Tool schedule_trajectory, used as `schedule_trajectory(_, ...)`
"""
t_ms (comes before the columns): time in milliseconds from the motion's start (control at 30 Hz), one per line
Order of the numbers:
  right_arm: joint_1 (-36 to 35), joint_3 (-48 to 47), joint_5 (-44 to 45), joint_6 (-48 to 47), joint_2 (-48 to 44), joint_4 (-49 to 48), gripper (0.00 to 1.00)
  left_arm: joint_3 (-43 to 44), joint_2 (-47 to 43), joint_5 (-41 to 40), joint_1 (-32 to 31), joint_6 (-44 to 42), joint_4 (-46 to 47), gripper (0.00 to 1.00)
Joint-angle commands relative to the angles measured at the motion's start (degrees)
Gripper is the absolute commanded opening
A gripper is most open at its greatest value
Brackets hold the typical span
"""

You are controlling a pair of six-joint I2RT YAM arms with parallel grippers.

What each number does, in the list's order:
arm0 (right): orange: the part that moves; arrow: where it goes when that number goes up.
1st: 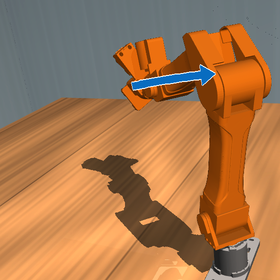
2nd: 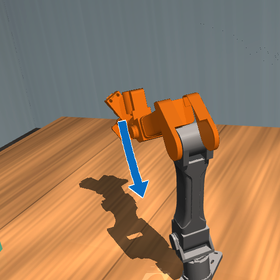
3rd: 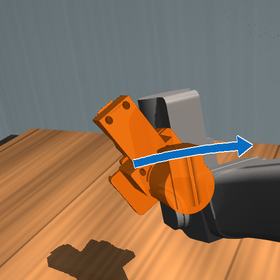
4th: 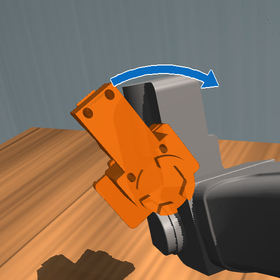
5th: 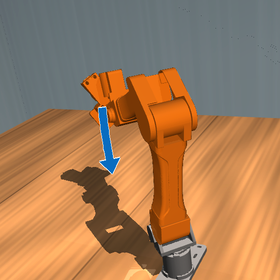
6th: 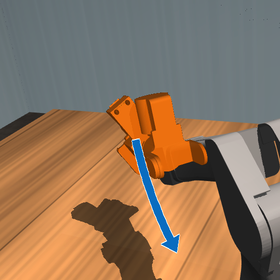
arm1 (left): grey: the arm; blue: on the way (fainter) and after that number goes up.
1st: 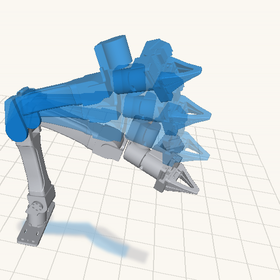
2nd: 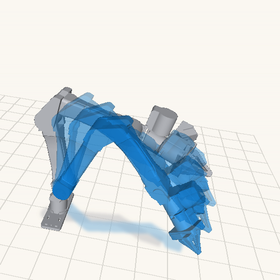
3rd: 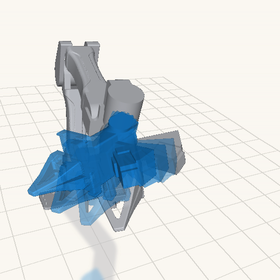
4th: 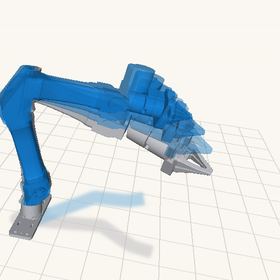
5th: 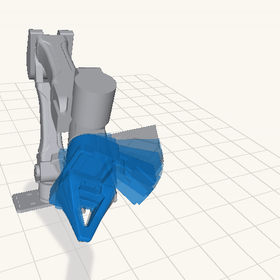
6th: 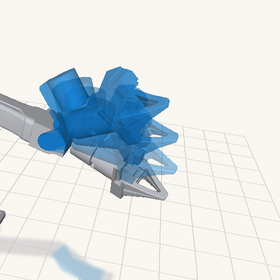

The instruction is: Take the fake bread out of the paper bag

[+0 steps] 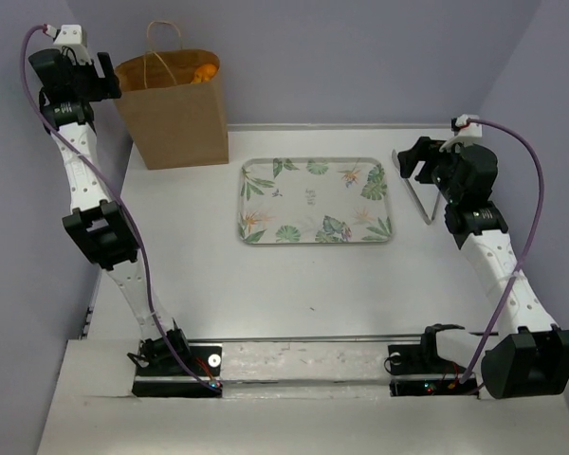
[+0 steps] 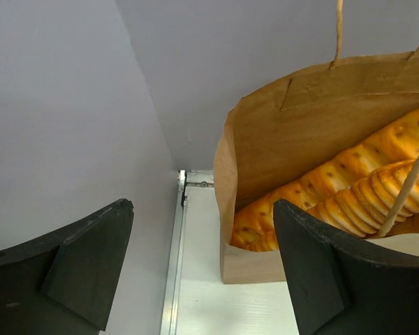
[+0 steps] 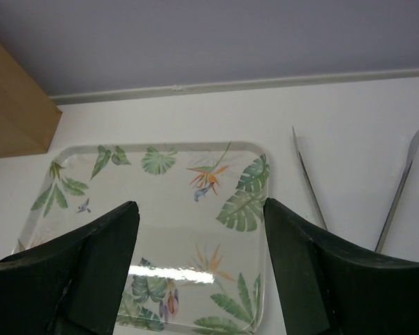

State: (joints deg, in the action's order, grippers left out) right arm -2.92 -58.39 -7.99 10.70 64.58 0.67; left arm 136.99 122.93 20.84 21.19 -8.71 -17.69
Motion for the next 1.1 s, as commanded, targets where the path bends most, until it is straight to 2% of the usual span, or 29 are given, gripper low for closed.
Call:
schedule_trajectory(0, -0.6, -0.8, 0.7, -0.8, -1.4, 3.3, 0.77, 2.9, -0.5, 1.8, 0.3, 3.7, 5.5, 0.92)
schedule_trajectory(133, -0.6, -2.6, 0.5, -0.8, -0.8, 3.7, 0.77, 2.9, 2.0, -2.5, -0.2, 3.5, 6.0, 0.92)
schedule_trajectory(367, -0.6, -4.9, 1.5, -0.6, 0.5, 6.0, 0.76, 3.5, 5.6, -3.4, -1.5, 6.0, 9.3, 0.91)
schedule_trajectory(433, -1.1, -5.0, 1.7, -0.5, 0.3, 6.4, 0.76, 4.2, 6.3, -4.3, -1.7, 7.0, 10.3, 0.86)
schedule_trajectory(500, -1.1, -5.1, 1.9, -0.4, 0.1, 6.9, 0.76, 4.6, 7.1, -4.8, -1.7, 7.7, 10.5, 0.71)
schedule_trajectory(533, -1.1, -5.0, 2.0, -0.3, 0.0, 7.0, 0.75, 4.3, 7.1, -4.8, -2.0, 7.7, 10.4, 0.54)
schedule_trajectory(633, -1.1, -4.8, 3.0, -0.2, 0.1, 7.6, 0.76, 2.6, 6.3, -3.3, -2.2, 8.7, 9.7, 0.26)
schedule_trajectory(700, -1.1, -5.8, 5.9, 1.2, 1.9, 10.8, 0.77, -1.3, 3.1, -1.0, -2.2, 11.2, 9.1, 0.0)
schedule_trajectory(833, -1.1, -9.6, 11.4, 1.3, 6.7, 17.7, 0.82, -7.2, -1.5, 0.8, -2.2, 13.3, 7.7, 0.0)
schedule_trajectory(967, -1.1, -15.2, 16.8, -1.2, 14.4, 28.8, 0.9, -18.8, -9.9, 2.6, -2.5, 12.7, 6.4, 0.0)
schedule_trajectory(1067, -1.1, -17.3, 21.1, -2.4, 18.5, 32.0, 0.95, -27.3, -16.1, 2.0, -2.6, 10.5, 6.4, 0.0)
